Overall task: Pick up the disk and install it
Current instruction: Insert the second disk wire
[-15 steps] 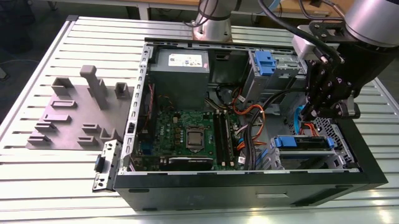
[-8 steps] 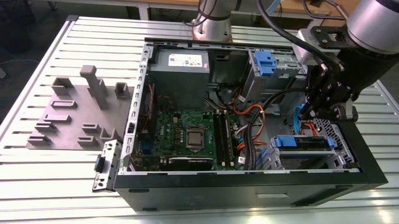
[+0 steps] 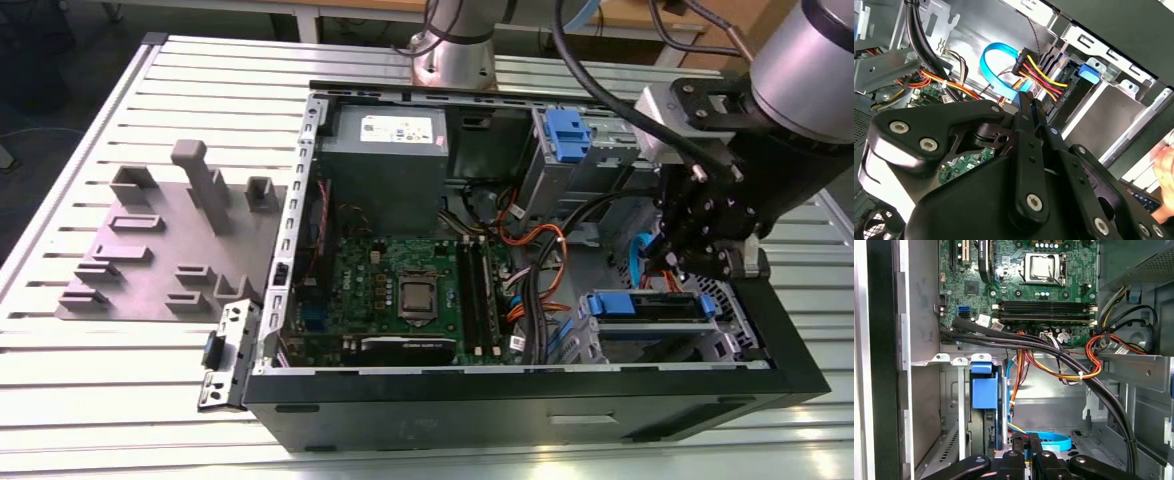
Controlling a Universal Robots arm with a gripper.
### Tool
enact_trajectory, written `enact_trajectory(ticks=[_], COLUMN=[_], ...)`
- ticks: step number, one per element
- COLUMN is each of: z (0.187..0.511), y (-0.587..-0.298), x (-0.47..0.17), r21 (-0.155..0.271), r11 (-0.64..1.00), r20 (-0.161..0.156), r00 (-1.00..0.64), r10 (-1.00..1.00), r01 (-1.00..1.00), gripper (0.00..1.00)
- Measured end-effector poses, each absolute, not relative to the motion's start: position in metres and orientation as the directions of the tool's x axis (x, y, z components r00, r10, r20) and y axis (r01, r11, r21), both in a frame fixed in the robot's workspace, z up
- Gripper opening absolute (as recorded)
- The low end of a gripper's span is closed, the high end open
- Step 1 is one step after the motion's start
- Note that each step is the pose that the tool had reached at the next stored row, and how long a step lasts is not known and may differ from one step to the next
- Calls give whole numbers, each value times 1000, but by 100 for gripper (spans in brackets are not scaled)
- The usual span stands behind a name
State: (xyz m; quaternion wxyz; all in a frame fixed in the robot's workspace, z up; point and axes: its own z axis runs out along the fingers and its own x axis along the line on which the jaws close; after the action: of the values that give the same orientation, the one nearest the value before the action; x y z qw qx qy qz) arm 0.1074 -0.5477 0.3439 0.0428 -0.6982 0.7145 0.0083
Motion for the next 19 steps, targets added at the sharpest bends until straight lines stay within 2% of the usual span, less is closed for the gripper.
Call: enact_trajectory(ticks=[19], z=[339], y=[-566], x=[105], r21=[-49], r11=[1], r20=[-73], r00=[2], r10=[-997], r01=[-999], gripper=[16])
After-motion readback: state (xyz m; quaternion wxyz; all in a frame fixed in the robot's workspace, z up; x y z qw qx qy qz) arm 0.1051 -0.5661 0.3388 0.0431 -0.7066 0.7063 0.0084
